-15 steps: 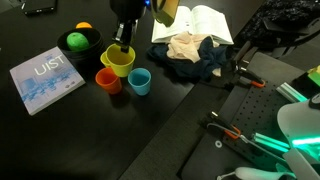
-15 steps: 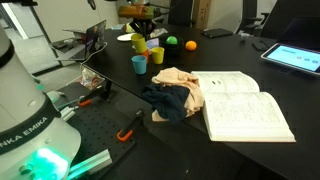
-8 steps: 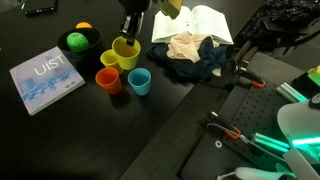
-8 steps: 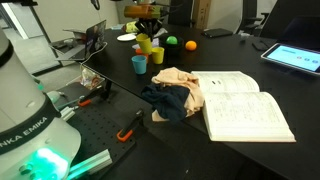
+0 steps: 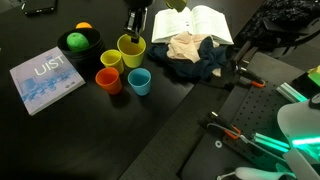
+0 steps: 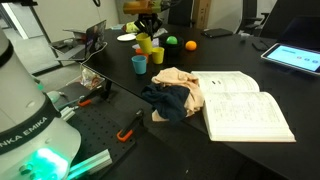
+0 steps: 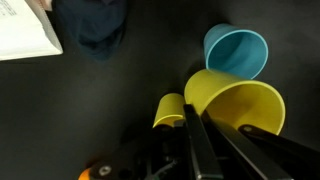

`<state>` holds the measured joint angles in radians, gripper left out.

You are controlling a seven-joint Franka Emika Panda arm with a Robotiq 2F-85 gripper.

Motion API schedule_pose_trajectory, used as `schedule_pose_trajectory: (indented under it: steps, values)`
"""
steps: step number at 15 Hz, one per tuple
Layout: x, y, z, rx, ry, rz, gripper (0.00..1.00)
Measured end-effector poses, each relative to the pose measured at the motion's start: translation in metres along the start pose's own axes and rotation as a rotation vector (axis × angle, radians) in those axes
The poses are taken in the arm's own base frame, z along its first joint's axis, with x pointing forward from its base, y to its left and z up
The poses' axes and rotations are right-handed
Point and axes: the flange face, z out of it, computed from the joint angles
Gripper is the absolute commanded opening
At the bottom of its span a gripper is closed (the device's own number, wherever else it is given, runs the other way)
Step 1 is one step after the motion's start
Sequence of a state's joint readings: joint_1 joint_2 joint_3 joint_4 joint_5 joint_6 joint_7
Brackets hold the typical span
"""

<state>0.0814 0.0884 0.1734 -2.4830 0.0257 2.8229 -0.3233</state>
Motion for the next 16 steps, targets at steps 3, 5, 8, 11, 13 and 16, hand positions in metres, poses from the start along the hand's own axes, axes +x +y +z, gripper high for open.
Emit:
schedule_pose_trajectory:
  steps: [3, 5, 8, 11, 13, 16]
  values:
    - [-0.008, -0.002, -0.001, 0.009, -0.055, 0.012, 0.01]
    - [-0.013, -0.006, -0.001, 0.019, -0.088, 0.020, 0.01]
    - [-0.017, -0.014, 0.000, 0.031, -0.128, 0.022, 0.01]
    - [-0.019, -0.025, 0.003, 0.043, -0.154, 0.015, 0.01]
    - [-0.017, -0.032, 0.002, 0.048, -0.153, 0.006, 0.01]
    - [-0.011, -0.042, -0.003, 0.064, -0.138, 0.016, 0.01]
